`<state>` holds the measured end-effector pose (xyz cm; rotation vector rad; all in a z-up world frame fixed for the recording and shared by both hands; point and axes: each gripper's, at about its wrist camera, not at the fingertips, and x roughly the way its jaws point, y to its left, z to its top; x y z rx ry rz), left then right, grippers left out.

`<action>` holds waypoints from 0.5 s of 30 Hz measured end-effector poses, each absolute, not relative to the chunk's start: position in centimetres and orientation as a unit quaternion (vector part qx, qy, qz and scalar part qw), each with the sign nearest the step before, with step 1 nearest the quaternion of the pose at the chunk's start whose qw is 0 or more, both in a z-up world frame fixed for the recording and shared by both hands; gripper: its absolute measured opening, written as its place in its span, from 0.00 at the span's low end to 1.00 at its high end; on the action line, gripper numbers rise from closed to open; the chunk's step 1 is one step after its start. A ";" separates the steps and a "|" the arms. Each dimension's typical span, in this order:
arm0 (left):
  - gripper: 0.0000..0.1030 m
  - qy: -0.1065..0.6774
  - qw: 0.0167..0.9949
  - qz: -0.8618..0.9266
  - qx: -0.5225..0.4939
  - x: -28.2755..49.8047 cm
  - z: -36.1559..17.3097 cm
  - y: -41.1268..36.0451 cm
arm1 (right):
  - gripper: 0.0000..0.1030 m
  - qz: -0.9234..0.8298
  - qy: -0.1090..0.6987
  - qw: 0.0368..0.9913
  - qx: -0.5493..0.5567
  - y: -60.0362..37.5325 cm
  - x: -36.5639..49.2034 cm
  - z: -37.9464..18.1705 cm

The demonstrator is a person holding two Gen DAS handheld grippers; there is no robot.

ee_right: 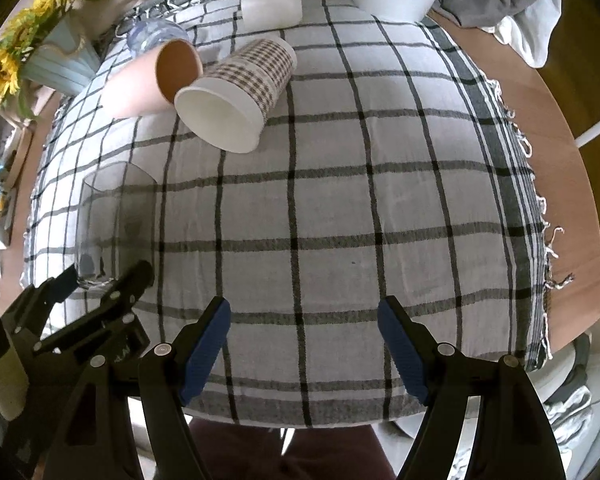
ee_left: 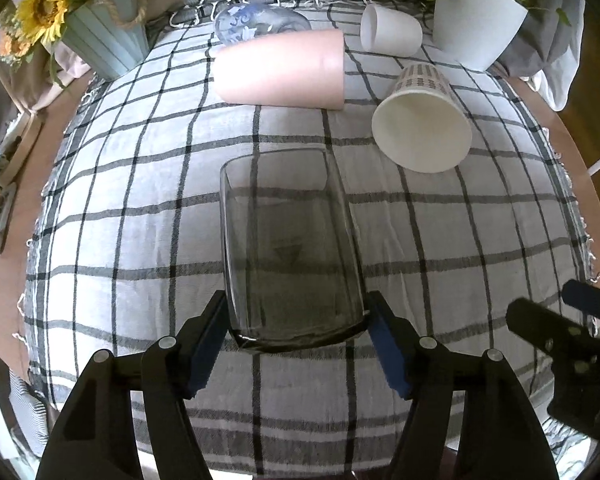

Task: Flip cup upside down
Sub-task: 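Lower the glass tumbler rim-down onto the cloth with the right gripper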

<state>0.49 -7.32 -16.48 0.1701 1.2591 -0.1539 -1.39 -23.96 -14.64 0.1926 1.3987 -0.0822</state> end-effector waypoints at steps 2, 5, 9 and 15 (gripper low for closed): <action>0.65 0.590 0.800 -0.075 0.076 0.3 -16.0 -7.1 | 0.74 -0.037 0.639 0.764 0.088 -23.8 -1.3 -14.2; 0.65 0.592 0.799 -0.080 0.071 0.1 -15.2 -6.8 | 0.74 -0.031 0.634 0.766 0.095 -23.7 -1.4 -13.5; 0.65 0.594 0.798 -0.085 0.064 0.3 -14.2 -6.4 | 0.74 -0.024 0.630 0.769 0.106 -23.8 -1.3 -12.7; 0.64 0.587 0.802 -0.087 0.065 1.3 -13.2 -6.4 | 0.74 -0.020 0.619 0.776 0.123 -23.9 -0.8 -12.0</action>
